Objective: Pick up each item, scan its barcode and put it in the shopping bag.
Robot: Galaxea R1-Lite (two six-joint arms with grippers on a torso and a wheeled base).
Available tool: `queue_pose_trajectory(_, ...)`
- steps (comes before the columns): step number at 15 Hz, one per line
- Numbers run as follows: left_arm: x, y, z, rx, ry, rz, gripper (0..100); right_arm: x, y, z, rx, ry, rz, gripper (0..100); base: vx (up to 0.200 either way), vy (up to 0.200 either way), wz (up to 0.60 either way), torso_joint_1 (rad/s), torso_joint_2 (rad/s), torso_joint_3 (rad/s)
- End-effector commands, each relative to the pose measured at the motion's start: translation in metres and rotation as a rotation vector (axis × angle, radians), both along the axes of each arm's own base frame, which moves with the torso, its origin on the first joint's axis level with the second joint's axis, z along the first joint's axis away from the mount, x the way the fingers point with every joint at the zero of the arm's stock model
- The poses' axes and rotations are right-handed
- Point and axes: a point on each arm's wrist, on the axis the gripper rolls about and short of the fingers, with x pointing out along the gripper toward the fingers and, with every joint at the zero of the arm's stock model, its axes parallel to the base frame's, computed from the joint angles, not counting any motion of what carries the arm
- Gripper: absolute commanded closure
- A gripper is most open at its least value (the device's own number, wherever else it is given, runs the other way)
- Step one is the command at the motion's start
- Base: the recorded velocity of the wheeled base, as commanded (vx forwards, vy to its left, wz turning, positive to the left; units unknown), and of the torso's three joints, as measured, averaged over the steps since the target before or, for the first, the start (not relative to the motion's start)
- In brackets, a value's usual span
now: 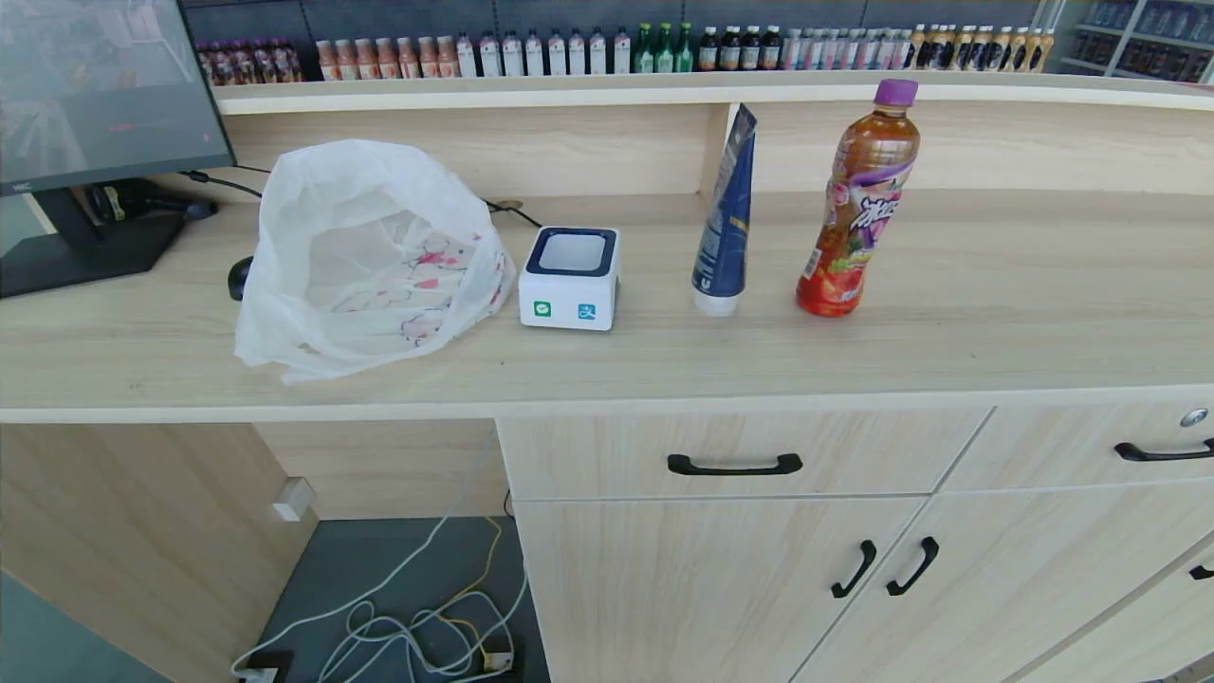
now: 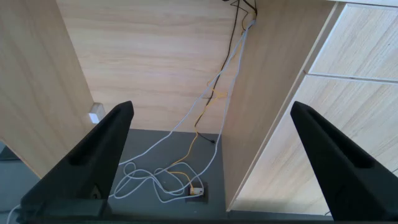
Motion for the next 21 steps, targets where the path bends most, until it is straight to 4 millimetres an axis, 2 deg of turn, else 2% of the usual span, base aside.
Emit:
queue_pose_trajectory(1,0.000,0.000,0.000,-0.001,0.000,-0.001,0,0.028,0.001,0.019,-0.019,0.064,0.037,0,0.000,0.000,0.00,0.000,0.00,0.000)
queue_pose_trajectory(7,0.000,0.000,0.000,-0.001,0.000,0.001,0,0.086,0.012,0.050,-0.040,0.050,0.163,0,0.000,0.000,0.00,0.000,0.00,0.000)
queue_pose_trajectory(8,0.000,0.000,0.000,-0.001,0.000,-0.001,0,0.116,0.021,0.063,-0.031,0.036,0.206,0,0.000,0.000,0.00,0.000,0.00,0.000)
queue_pose_trajectory(9,0.000,0.000,0.000,-0.001,0.000,0.001,0,0.130,0.026,0.068,-0.019,0.026,0.223,0,0.000,0.000,0.00,0.000,0.00,0.000)
queue_pose_trajectory(11,0.000,0.000,0.000,-0.001,0.001,0.001,0,0.176,0.038,0.080,0.007,-0.044,0.232,0,0.000,0.000,0.00,0.000,0.00,0.000)
queue_pose_trajectory(13,0.000,0.000,0.000,-0.001,0.000,0.001,0,0.204,0.046,0.081,0.012,-0.104,0.242,0,0.000,0.000,0.00,0.000,0.00,0.000)
queue_pose_trajectory(17,0.000,0.000,0.000,-0.001,0.000,0.001,0,0.214,0.069,0.076,0.019,-0.108,0.330,0,0.000,0.000,0.00,0.000,0.00,0.000)
queue_pose_trajectory(21,0.000,0.000,0.000,-0.001,0.000,0.001,0,0.224,0.103,0.075,0.017,-0.110,0.392,0,0.000,0.000,0.00,0.000,0.00,0.000)
